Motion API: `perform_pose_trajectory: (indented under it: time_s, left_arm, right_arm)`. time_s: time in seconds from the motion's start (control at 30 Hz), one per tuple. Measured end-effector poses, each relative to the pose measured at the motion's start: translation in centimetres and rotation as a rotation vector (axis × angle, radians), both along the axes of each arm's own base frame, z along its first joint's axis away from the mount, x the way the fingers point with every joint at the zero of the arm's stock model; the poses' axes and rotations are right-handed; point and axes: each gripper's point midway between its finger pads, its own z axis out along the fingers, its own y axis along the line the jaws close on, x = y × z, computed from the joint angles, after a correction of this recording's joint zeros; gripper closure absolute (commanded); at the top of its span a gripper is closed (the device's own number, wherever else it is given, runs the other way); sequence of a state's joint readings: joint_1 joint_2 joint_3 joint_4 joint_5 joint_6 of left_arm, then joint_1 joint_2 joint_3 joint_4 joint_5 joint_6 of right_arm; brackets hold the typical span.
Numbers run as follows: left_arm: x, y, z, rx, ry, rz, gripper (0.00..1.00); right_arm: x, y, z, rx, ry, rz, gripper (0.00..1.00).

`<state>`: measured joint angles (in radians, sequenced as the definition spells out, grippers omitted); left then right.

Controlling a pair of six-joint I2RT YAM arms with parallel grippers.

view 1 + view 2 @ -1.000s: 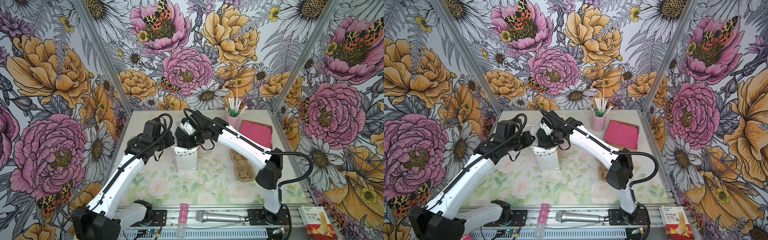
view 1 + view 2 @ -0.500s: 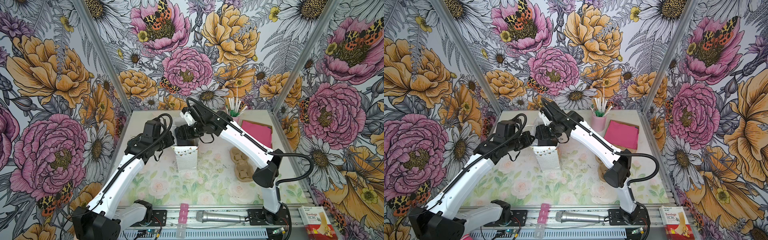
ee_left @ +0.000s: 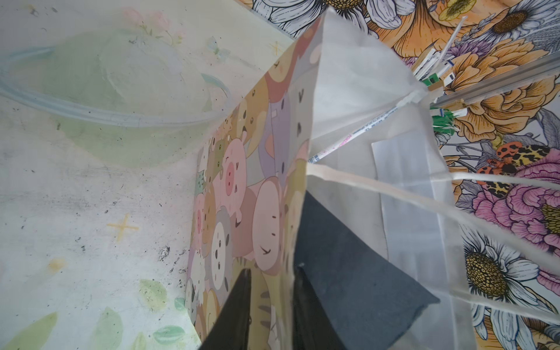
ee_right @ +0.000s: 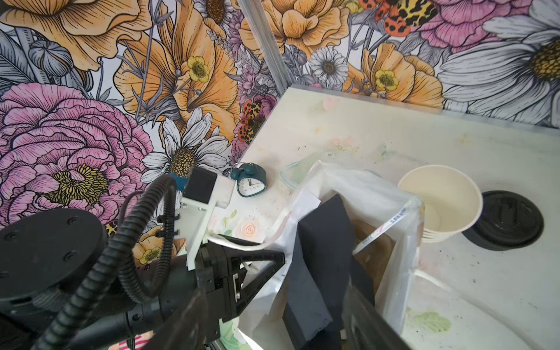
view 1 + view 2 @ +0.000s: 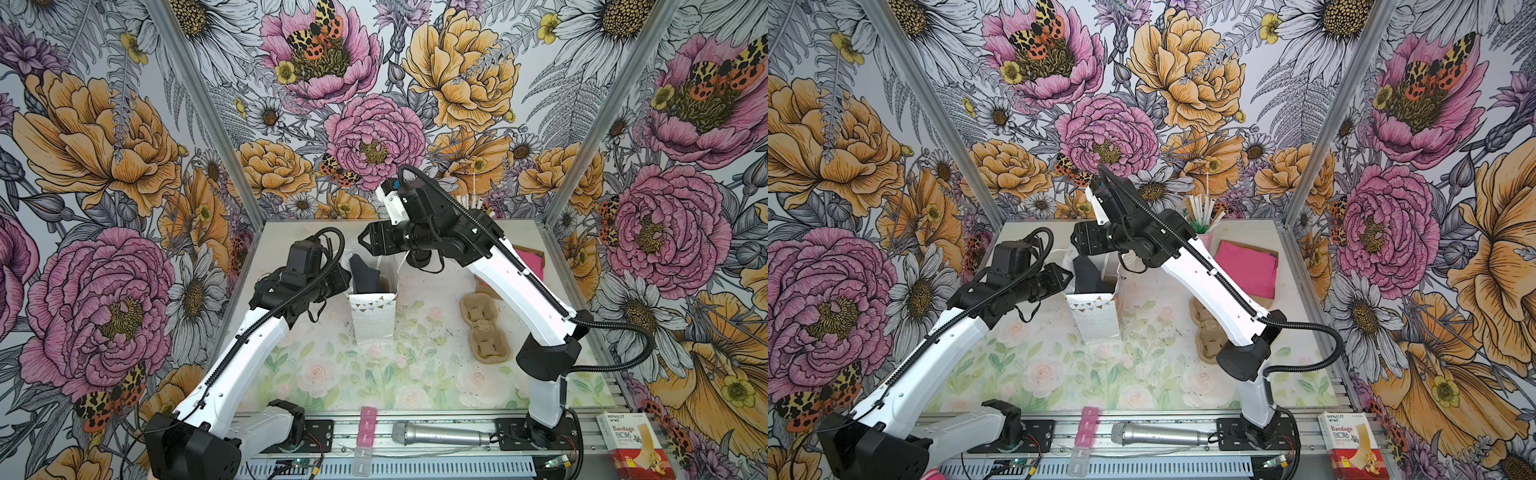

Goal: Pack a coffee takeout order
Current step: Place the napkin in the takeout bag, then reset both arms

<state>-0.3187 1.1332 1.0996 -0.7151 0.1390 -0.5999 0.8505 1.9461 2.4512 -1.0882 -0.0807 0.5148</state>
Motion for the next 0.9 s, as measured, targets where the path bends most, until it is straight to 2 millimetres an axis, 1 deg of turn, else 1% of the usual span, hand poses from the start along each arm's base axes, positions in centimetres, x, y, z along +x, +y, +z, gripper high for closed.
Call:
perform_pose_trajectory:
  time_s: [0.13,0.27,0.43,0.53,0.63,0.73,0.8,0.9]
  left_arm:
    - [0.0,0.0,0.4,-0.006,-0.002,0.004,0.44]
    - [-0.2,0.1,1.5,-0.025,-0.022,0.014,0.30]
    - [-1.2,0.4,4.5,-0.065,-0.097,0.025,0.18]
    - [-2.0,0.6,6.7,-0.091,-0.154,0.029,0.14]
    - [-2.9,0.9,8.4,-0.111,-0.201,0.025,0.09]
    - [-4.2,1.1,9.2,-0.125,-0.216,0.017,0.06]
    - [-5.1,1.4,9.7,-0.130,-0.226,0.018,0.01]
    - [-6.3,2.4,11.1,-0.115,-0.272,0.043,0.01]
  right_arm:
    - [0.2,-0.5,0.6,-0.007,-0.031,-0.014,0.27]
    - [0.3,-0.7,1.1,-0.009,-0.053,-0.016,0.27]
    - [0.5,-1.2,3.2,0.021,-0.099,-0.024,0.25]
    - [0.7,-1.5,3.9,0.032,-0.116,-0.034,0.25]
    - [0.8,-1.6,3.9,0.028,-0.123,-0.034,0.25]
    - [0.9,-1.7,3.9,0.020,-0.133,-0.035,0.25]
    - [1.0,-1.8,4.0,0.012,-0.142,-0.038,0.24]
    - [1.3,-2.6,4.0,-0.009,-0.163,-0.057,0.22]
